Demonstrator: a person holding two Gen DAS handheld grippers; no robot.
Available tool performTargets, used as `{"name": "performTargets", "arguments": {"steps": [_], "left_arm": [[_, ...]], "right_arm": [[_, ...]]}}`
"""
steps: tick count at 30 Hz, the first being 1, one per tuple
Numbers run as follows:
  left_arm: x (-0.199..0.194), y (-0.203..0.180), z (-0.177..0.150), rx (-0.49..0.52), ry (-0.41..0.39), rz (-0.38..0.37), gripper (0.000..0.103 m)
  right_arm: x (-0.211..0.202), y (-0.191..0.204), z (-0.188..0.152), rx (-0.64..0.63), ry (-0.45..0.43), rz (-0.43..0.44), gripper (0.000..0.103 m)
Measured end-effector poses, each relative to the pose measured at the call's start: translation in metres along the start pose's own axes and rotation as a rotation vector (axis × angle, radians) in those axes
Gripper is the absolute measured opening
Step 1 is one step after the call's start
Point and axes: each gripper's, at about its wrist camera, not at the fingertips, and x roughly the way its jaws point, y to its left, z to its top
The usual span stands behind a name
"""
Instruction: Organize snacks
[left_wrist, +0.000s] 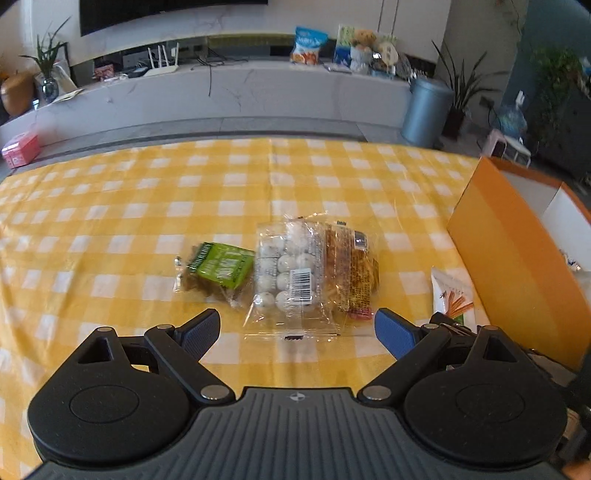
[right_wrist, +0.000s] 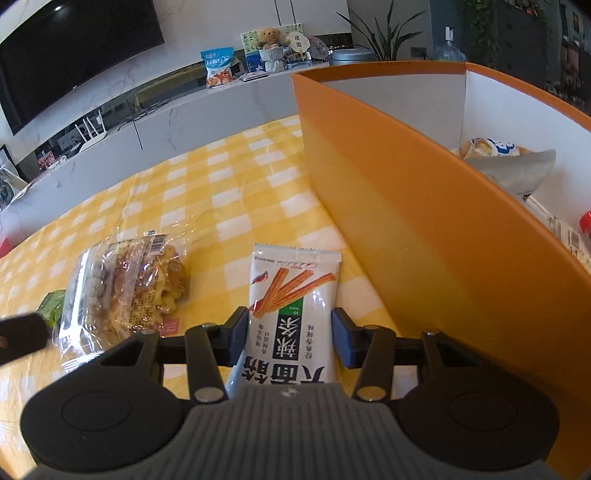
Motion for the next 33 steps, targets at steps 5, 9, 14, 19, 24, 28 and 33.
{"name": "performTargets", "arguments": {"steps": [5,9,14,19,24,28,33], "left_arm": [[0.029,-0.01,0.013,0.035,0.016,0.06,0.103],[0.054,-0.011,0.022,0.071,0.056,0.159,0.103],[0.061,-0.007,0.026,0.059,0.022,0.168,0.103],[0.059,-0.002,0.029,0.004,0.034,0.106,0.082],[0.045,-0.019,0.018,0.119,0.037,0.109,0.061],[0.03,-0.027,0.004,0.164,0.025,0.1,0.03],[0.021,-0.013,-0.002,0.087,0.072,0.018,0.016]], "right_arm": [[0.0,0.0,0.0,-0.006,-0.001,0.0,0.048],[-0.001,0.0,-0.001,-0.005,-0.004,0.0,0.048],[0.0,0.006,-0.003,-0.037,-0.014,-0.02,0.048],[0.0,0.008,-0.004,-0.046,-0.019,-0.026,0.048],[0.0,0.014,-0.007,-0.09,-0.022,-0.043,0.048],[0.0,0.014,-0.007,-0.097,-0.022,-0.044,0.048],[0.0,0.014,-0.006,-0.101,-0.021,-0.048,0.048]]}}
